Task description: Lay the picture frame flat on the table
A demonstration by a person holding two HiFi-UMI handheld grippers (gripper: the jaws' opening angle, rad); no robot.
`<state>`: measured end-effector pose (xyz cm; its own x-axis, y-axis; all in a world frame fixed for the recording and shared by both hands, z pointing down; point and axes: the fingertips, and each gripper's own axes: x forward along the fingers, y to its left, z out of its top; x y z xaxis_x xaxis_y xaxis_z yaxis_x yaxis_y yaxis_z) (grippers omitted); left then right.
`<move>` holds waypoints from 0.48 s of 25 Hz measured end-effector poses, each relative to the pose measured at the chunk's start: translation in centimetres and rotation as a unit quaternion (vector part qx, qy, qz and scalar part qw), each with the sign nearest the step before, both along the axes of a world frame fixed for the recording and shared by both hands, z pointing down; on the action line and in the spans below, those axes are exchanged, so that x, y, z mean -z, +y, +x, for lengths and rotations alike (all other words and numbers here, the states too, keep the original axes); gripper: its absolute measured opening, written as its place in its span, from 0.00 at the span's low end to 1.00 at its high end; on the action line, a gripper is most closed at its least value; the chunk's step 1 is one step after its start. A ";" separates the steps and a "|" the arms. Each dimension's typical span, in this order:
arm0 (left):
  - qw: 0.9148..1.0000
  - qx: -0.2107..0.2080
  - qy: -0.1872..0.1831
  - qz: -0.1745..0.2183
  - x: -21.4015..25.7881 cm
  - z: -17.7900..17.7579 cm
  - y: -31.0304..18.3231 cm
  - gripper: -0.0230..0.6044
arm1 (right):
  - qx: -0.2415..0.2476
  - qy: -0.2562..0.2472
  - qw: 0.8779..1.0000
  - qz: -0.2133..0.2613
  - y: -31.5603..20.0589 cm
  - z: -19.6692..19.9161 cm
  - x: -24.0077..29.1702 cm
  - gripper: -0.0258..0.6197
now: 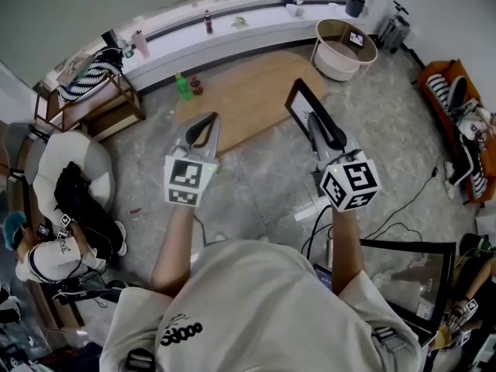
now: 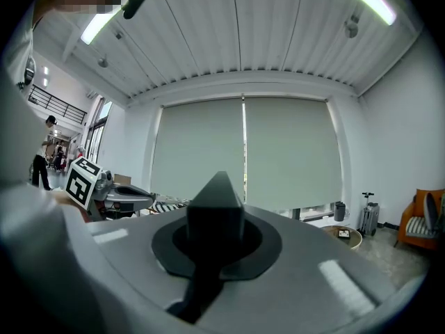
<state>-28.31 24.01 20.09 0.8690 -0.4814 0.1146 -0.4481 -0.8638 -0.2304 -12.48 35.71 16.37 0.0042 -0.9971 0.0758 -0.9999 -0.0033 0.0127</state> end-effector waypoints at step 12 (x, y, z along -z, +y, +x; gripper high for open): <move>1.000 0.023 -0.009 -0.011 -1.6 3.0 3.3 0.05 | 0.026 -0.003 1.000 -0.010 2.6 3.8 -1.2 0.06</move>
